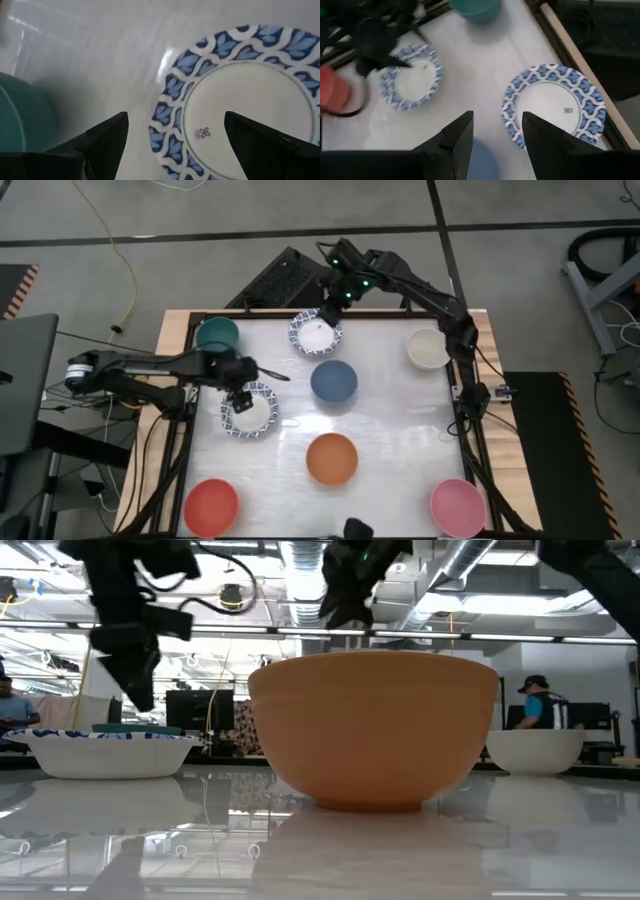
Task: Nest bowls inside each other
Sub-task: Stack the bottom white patterned bowl on top of the other top white patterned bowls
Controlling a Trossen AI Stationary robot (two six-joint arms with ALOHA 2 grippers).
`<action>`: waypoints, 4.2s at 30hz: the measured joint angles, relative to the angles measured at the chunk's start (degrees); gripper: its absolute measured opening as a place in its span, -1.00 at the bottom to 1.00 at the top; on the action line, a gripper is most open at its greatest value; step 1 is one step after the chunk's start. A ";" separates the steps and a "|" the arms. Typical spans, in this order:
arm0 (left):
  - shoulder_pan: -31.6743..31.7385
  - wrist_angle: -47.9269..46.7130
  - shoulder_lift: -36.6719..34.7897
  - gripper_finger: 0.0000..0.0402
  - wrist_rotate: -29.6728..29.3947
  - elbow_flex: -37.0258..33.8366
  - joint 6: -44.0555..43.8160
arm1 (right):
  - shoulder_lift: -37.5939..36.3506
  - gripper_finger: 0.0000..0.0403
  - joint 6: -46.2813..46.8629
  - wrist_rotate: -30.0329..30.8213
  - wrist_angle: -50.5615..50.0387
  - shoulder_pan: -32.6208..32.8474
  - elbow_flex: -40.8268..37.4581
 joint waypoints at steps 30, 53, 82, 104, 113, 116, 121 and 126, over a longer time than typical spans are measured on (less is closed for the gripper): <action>14.76 -1.07 15.50 0.59 11.38 4.79 28.08 | -3.72 -0.06 -5.92 4.04 -5.50 6.83 -0.01; 14.76 3.74 15.37 -0.94 8.09 0.08 20.71 | -3.70 -0.06 -5.71 7.64 -5.50 11.67 -0.01; 14.43 12.53 -14.35 -1.00 -15.98 10.19 6.46 | -4.77 -0.06 2.08 37.01 0.83 15.67 0.01; 14.41 19.39 -27.38 -1.00 -18.41 10.25 9.91 | -13.03 -0.40 -8.51 32.09 16.91 13.52 -27.07; 14.43 19.58 -27.36 -1.00 -15.17 10.25 8.99 | -43.29 -0.46 -6.85 21.41 14.75 8.36 -44.97; 14.41 19.69 -27.33 -1.00 -14.66 10.24 7.95 | -54.49 -0.46 -2.47 21.19 25.09 7.39 -58.87; 14.41 23.14 -25.35 -1.00 -14.78 10.23 5.87 | -67.16 -0.47 2.23 21.52 52.55 8.99 -80.76; 14.39 27.73 -20.59 -1.00 -14.72 10.23 4.53 | -68.41 -0.47 -0.32 21.51 74.42 12.11 -92.82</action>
